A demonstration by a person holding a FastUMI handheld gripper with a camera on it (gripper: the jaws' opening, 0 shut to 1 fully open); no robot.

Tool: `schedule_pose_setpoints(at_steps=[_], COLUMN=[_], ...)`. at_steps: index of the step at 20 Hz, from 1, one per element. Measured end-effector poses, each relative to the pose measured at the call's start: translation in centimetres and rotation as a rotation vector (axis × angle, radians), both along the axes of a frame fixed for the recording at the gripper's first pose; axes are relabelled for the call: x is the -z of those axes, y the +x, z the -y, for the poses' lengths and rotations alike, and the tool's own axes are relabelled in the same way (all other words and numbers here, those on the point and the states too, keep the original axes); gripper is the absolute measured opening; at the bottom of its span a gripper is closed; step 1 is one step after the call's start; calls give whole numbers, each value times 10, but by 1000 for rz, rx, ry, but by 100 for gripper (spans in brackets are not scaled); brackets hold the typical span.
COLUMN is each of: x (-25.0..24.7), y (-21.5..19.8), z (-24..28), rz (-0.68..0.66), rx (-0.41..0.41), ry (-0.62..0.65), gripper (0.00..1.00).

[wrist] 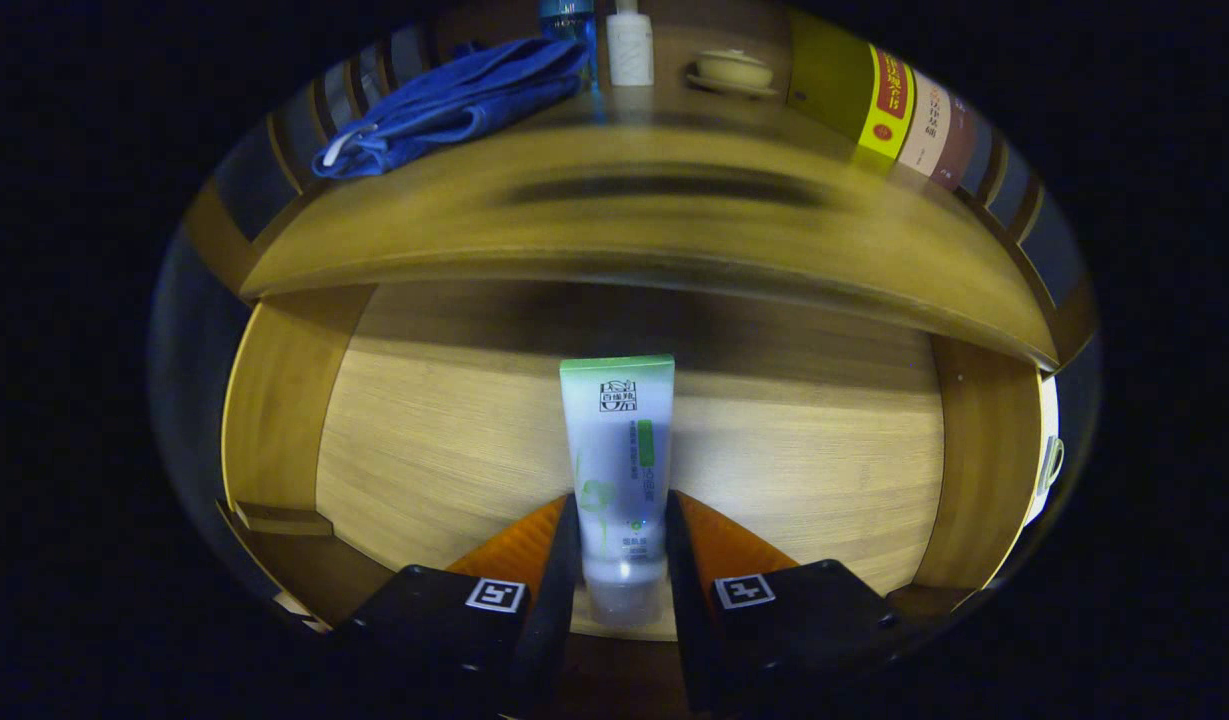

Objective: Pull open the drawer, take out the items inside it, and place them on the countertop above the cabinet.

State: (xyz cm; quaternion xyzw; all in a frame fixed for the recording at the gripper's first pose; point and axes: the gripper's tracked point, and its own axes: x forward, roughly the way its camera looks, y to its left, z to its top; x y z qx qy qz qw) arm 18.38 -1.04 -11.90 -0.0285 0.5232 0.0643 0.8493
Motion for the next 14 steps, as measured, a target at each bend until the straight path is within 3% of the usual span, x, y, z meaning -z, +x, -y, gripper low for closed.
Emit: schedule_pose_setpoints(at_steps=[2, 3, 4, 5, 14], x=[-35, -19, -11, -46, -89], y=[13, -23, -15, -14, -30], z=[-4, 10, 20, 5, -13], rz=[40, 47, 57, 67, 182], rx=[1, -5, 0, -1, -15], ry=[19, 32, 51, 72, 110], gripper=[55, 55, 55, 55, 55])
